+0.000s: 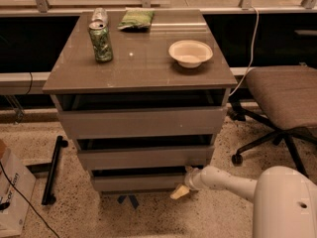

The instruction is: Open bottom drawer

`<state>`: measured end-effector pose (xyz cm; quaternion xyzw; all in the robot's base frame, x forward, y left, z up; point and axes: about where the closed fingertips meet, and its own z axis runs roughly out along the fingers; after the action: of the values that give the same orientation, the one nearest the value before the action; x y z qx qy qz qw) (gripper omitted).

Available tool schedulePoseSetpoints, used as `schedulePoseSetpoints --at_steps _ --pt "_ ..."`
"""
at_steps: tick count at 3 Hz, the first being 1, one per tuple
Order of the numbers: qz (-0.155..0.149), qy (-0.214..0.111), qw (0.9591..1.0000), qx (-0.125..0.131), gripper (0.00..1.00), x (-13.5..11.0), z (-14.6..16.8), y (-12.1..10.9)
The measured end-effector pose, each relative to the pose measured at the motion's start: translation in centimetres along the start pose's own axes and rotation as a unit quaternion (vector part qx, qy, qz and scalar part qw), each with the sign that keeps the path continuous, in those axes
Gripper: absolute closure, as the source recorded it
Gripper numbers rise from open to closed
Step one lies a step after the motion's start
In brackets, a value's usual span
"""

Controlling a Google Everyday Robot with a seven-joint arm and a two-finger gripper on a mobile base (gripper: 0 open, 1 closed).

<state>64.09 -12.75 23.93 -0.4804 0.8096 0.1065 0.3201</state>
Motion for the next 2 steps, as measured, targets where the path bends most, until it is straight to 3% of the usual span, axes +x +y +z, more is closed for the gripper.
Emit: schedulePoseSetpoints --at_steps 2 --pt "0.0 0.0 1.0 0.0 0.0 0.01 0.01 0.0"
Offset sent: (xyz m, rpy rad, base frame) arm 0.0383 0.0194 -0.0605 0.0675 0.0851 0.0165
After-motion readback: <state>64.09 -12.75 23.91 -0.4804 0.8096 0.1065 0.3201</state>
